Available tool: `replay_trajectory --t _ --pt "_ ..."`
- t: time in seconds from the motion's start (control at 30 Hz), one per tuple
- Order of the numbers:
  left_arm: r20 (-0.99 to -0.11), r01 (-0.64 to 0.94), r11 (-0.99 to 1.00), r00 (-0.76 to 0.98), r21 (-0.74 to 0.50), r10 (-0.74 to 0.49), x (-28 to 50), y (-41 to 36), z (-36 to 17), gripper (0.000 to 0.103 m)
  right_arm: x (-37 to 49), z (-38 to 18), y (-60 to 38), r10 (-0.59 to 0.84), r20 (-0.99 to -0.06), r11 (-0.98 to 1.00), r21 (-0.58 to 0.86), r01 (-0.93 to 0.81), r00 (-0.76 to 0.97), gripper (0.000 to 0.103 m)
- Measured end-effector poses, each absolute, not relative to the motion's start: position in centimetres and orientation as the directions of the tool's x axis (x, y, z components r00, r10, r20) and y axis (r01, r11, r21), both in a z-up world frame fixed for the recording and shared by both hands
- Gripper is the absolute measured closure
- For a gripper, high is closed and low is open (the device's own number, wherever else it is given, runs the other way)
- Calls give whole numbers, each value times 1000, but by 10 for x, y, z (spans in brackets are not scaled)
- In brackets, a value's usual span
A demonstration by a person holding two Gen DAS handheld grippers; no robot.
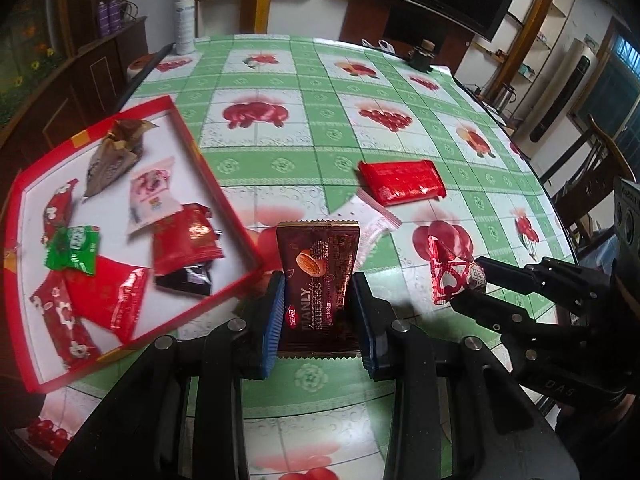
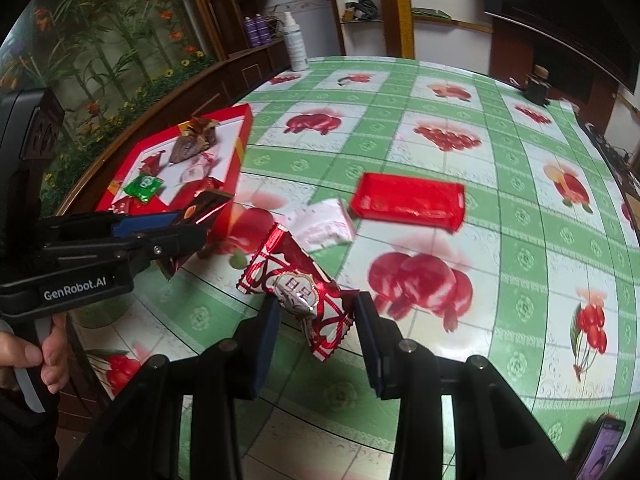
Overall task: Organize snacks
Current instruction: 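Carry the brown bag and red-white packet in both tools over the tray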
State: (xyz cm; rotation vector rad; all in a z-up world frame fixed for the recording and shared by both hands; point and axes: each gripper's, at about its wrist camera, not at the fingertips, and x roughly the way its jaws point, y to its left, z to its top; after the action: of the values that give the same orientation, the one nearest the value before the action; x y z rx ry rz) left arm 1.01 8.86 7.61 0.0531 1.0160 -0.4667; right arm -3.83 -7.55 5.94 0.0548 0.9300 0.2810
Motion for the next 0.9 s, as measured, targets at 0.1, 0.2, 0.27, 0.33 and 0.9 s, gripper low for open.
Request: replay_trajectory --t 0.1,0.2,0.27,0.33,0.9 --pt "-824 385 908 451 -168 -344 11 98 80 72 -34 68 -67 277 -782 955 162 -247 559 62" --pt "-818 364 915 465 -172 -338 14 111 85 72 -27 76 -55 297 -783 946 162 -282 547 62" --pt "-813 342 923 478 -177 -333 17 124 90 71 -23 81 -48 305 -785 941 160 -299 539 62" --pt "-808 320 930 490 -184 -328 20 136 95 71 -18 85 -39 315 -788 934 158 -321 529 62" --pt "-817 85 971 527 -222 -233 54 240 94 71 30 84 39 384 -797 881 164 -444 467 62"
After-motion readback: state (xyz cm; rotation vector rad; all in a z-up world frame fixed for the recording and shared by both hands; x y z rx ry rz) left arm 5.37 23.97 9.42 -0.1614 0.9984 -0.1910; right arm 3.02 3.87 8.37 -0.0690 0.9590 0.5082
